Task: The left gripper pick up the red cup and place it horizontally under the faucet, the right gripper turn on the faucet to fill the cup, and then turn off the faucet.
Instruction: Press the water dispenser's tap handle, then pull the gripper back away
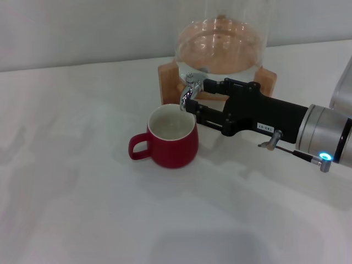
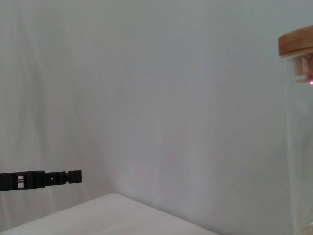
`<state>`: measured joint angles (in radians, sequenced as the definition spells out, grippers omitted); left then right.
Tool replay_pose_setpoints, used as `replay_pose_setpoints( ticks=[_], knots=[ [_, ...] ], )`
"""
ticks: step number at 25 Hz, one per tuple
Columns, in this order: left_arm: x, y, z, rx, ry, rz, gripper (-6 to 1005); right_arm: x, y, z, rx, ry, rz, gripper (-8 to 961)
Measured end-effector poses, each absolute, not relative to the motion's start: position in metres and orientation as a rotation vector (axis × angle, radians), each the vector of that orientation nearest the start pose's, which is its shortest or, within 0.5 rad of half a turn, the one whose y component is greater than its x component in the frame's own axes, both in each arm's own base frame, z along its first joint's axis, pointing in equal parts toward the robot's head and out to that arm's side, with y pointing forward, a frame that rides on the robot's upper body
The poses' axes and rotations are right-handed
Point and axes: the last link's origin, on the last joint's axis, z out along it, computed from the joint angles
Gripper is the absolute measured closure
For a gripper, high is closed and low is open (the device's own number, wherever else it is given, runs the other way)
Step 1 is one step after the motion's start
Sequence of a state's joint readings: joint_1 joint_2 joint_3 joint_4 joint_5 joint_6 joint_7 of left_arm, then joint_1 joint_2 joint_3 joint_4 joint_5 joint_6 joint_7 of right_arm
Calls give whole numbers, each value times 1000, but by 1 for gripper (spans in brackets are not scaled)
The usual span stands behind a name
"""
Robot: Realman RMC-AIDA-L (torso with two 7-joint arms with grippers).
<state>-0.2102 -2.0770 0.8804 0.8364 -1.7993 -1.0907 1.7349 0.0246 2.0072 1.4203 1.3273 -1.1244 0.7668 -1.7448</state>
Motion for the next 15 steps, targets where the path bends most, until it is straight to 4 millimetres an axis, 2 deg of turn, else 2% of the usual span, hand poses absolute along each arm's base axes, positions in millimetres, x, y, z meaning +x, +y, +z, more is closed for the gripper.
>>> replay_pose_setpoints(
  ticks=[10, 15],
  knots=[
    [-330, 330, 79, -1896, -830, -829, 209, 196, 301, -5, -2332, 483, 838, 322],
    [-331, 331, 80, -1889, -832, -822, 210, 198, 294, 2, -2334, 474, 897, 322]
  ],
)
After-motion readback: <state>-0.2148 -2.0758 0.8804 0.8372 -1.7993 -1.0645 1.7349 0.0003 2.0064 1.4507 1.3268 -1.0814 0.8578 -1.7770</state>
